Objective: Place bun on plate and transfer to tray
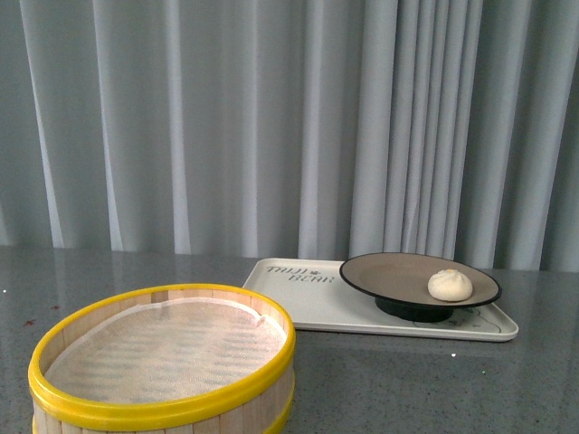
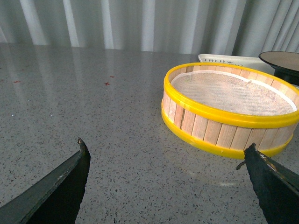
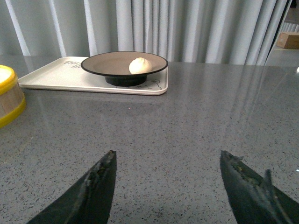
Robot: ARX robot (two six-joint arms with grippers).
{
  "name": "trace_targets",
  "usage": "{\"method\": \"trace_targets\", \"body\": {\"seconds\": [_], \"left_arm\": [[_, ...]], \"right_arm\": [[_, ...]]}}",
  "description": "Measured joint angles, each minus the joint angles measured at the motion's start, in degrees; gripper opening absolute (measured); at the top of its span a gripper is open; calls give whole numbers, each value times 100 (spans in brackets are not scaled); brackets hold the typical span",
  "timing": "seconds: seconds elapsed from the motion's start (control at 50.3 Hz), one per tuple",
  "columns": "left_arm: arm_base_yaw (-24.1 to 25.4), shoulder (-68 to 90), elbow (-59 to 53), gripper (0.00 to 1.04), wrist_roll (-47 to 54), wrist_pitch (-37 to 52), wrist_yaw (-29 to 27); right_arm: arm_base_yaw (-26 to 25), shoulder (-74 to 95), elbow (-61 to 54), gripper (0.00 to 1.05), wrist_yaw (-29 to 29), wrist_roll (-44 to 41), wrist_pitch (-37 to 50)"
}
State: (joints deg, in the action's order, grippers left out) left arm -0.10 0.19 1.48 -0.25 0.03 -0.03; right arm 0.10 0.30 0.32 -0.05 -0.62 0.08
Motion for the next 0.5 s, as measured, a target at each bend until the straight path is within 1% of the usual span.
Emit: {"method": "trace_targets", "body": {"seconds": [0.04, 0.08, 0.139, 0.159, 0.219, 0.497], "left_arm": [[-2, 0, 0, 98, 0, 0, 0], [-2, 0, 0, 98, 2, 0, 2], [-2, 0, 0, 98, 0, 0, 0], [-2, 0, 0, 98, 2, 0, 2], [-2, 0, 0, 98, 0, 0, 2], [0, 0, 0, 98, 0, 0, 2]], "right_arm": [[0, 0, 0, 79, 0, 0, 0], [0, 0, 0, 89, 0, 0, 0], [0, 0, 0, 97, 0, 0, 0], [0, 0, 0, 98, 0, 4, 0], [-2, 0, 0, 95, 0, 2, 0], [0, 0, 0, 96, 0, 2, 0]]}}
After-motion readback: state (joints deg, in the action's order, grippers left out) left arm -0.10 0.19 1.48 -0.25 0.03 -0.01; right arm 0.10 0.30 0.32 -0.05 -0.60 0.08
